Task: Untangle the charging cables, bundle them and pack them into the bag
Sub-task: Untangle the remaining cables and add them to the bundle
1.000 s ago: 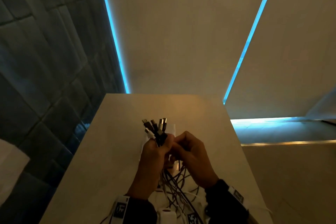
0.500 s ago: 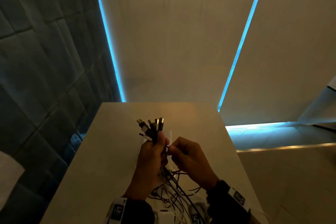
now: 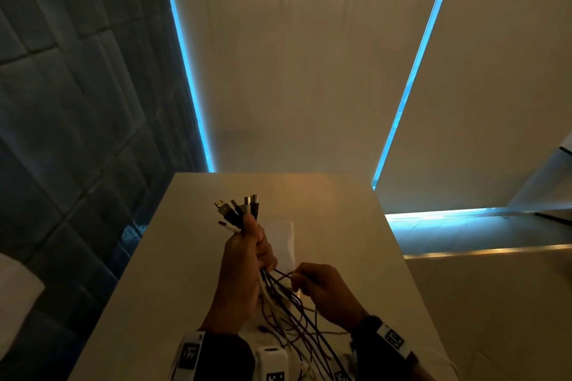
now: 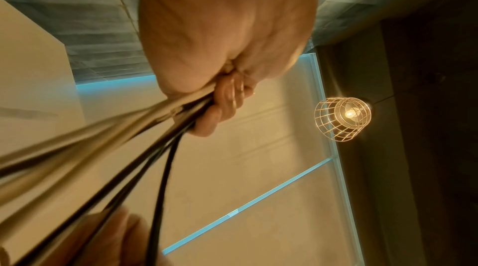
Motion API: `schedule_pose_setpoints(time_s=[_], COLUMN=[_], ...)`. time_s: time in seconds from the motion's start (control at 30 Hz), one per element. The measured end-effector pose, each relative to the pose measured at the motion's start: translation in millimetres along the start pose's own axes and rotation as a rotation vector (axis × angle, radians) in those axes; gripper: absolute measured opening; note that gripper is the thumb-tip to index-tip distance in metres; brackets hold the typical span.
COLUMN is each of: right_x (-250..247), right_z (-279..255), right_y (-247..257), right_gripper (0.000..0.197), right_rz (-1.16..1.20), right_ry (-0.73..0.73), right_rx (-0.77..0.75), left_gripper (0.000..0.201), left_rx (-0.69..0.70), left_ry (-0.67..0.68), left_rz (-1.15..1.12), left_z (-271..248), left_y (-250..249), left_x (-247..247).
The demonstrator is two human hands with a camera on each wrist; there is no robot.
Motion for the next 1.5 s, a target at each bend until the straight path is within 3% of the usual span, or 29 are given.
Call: schedule_pose_setpoints(time_s=[0.23, 0.6, 0.77, 0.9, 1.0, 1.17, 1.5], right_x=[1, -14, -26, -14, 1, 7, -1], right_z=[4, 2, 4, 0, -3, -5, -5], right_y=[-18, -58, 12, 81, 96, 77, 19], right_gripper=[0.028, 0.037, 0.024, 0.025, 0.023, 0.022, 0.026], right_rz=[-0.050, -0.209, 0.100, 0.298, 0.364, 0.318, 0.158], right_ry=[-0.050, -0.123, -0.241, -0.107, 0.014, 0.060, -0.016], right_rx=[0.015, 0.125, -0.007, -0.165, -0.169, -0.134, -0.008], left_gripper=[0.036, 0.042, 0.043, 0.046, 0.046, 0.042, 0.033], left_rx=[0.007, -0.005, -0.069, -0.095, -0.110, -0.094, -0.094], left_ry=[0.097, 0.090, 0.054, 0.005, 0.026, 0.013, 0.094], left_rz=[-0.003, -0.007, 0.085, 0.159, 0.070, -0.261, -0.248], left_z=[-1, -4, -4, -5, -6, -6, -5], left_y=[-3, -11, 0, 6, 2, -5, -7], left_x=[6, 1, -3, -6, -3, 0, -1])
Point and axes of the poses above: each hand's wrist, its own z-axis towards the middle knuckle, its own x-axis out of the palm, y = z × x, the point moved 9 cm from there along z, towards the middle knuckle, and after that the axes turned 8 degrees about z, right-handed, at the moved point
